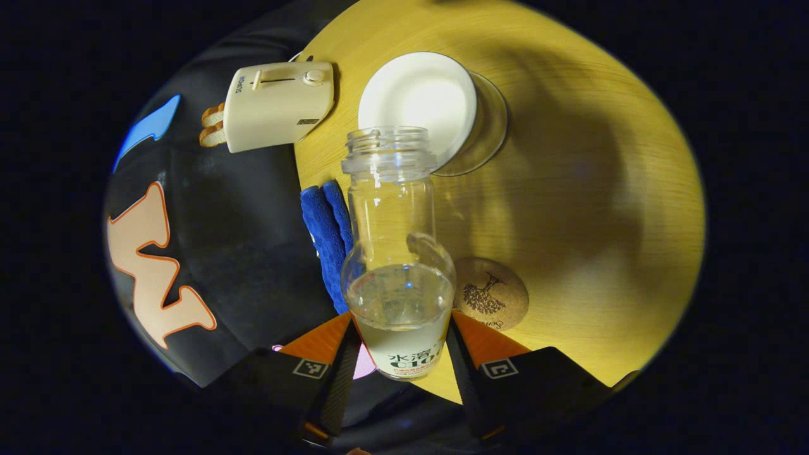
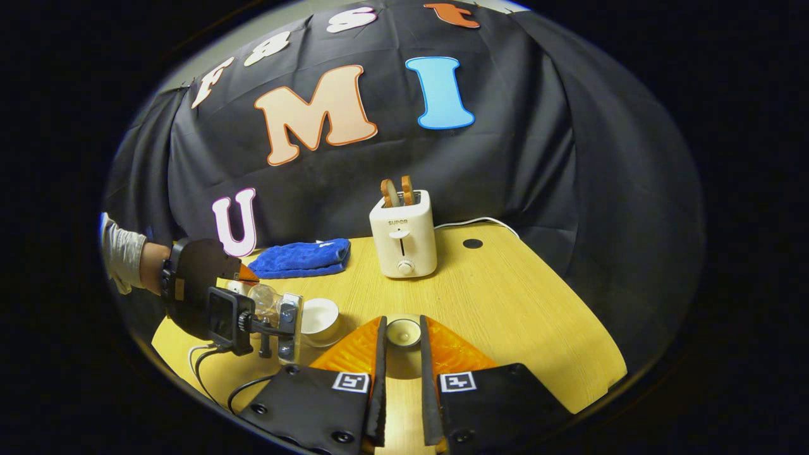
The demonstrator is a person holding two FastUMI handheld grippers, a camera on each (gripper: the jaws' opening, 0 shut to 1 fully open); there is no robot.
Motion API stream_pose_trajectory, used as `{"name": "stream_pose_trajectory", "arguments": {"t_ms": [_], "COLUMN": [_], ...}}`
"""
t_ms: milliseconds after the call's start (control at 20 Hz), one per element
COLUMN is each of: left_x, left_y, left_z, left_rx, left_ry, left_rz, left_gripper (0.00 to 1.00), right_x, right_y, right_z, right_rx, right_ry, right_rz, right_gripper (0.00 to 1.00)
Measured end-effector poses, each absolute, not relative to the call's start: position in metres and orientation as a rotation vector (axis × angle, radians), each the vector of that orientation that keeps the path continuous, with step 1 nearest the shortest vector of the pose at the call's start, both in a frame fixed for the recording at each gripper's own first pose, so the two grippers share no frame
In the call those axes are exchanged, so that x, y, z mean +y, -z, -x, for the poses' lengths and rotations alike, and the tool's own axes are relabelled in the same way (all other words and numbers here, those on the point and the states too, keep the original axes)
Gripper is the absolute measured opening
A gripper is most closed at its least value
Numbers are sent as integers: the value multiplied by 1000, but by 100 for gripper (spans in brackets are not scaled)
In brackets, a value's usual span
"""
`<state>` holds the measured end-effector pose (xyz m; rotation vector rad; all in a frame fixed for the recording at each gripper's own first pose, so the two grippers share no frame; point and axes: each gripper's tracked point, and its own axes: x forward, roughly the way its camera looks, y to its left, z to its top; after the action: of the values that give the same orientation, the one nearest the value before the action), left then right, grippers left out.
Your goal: Open the teacup lid with one hand, grasp the water bottle and pour water into the teacup with the other hand; after pouring, place the water bottle on the coaster and then close the teacup lid.
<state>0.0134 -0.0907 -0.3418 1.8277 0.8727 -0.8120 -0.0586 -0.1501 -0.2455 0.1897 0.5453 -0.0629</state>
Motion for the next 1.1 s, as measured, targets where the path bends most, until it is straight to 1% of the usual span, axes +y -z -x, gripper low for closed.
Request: {"name": "stream_pose_trajectory", "arguments": {"t_ms": [350,1100], "left_x": [-88,-92], "left_y": [331,304], "left_z": [-24,-31], "left_rx": [877,870], "left_ry": [814,781], "left_rz": [-1950,-2143], "left_gripper": [72,72], "right_x": [-143,-138], "right_y": [251,256], "right_z": [64,67], "right_rx": [561,566], "right_ry": [36,21], "right_rz": [-192,-212], "right_gripper": [27,27]}}
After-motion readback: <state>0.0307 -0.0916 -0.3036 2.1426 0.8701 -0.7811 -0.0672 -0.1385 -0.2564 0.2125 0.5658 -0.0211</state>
